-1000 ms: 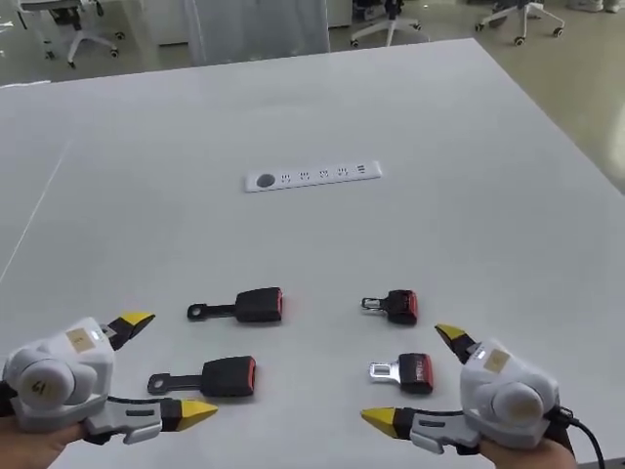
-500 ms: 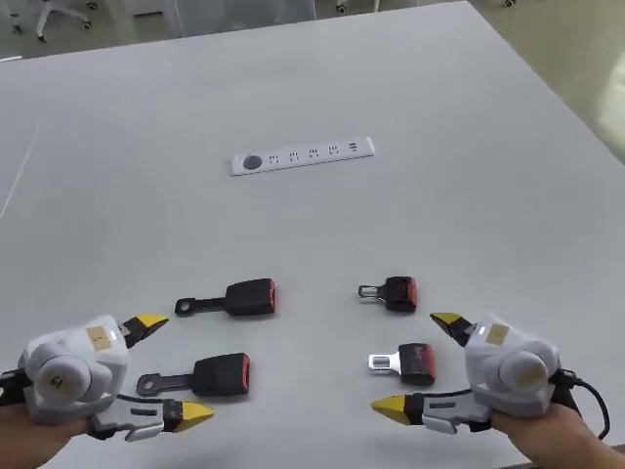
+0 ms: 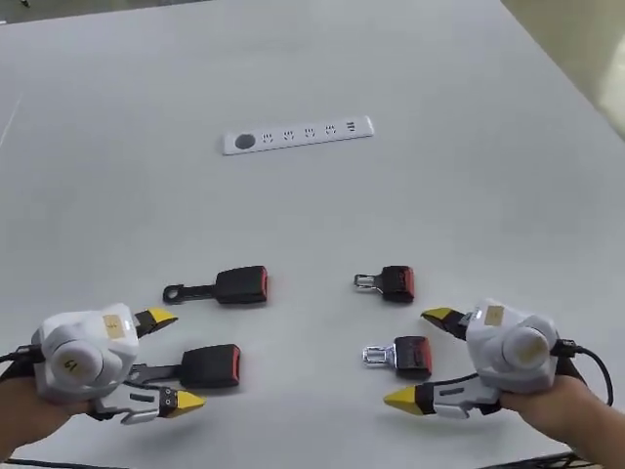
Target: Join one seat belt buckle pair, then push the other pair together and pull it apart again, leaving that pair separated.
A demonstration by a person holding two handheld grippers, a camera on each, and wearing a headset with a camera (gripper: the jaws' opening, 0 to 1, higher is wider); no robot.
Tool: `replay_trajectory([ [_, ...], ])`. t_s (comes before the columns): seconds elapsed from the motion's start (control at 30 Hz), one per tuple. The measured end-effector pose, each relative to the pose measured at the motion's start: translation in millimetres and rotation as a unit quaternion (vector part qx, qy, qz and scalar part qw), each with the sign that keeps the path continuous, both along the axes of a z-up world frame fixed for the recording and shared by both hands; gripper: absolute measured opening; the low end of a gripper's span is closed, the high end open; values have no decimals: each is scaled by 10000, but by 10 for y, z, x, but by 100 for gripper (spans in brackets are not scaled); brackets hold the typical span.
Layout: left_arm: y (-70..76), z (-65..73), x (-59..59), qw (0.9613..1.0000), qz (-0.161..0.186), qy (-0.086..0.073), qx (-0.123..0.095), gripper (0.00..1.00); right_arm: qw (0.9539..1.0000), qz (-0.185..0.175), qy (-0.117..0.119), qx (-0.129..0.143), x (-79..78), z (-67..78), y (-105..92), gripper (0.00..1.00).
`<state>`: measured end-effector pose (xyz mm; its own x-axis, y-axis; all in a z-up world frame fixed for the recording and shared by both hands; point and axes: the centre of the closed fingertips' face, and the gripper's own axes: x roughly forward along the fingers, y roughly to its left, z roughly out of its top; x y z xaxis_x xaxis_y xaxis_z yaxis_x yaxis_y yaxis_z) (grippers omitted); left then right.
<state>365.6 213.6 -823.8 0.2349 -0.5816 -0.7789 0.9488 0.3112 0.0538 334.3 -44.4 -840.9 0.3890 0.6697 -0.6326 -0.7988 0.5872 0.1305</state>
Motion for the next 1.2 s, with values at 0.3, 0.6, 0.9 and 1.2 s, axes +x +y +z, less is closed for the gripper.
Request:
replay_trajectory([
  [0.3, 2, -199, 41, 9993, -241, 222, 172, 59, 9983, 513, 164, -239, -11, -86, -34, 67],
  [0.6, -58, -245, -58, 9965, -682, 404, 273, 53, 9935, 1012, 307, -414, -126, -83, -76, 52],
  [0.9, -96, -249, -135, 9932, -985, 399, 477, 49, 9907, 1217, 223, -571, -139, -87, -93, 44],
  [1.2, -74, -242, -129, 9905, -1156, 396, 634, 35, 9867, 1477, -34, -684, -89, -100, -141, 36],
])
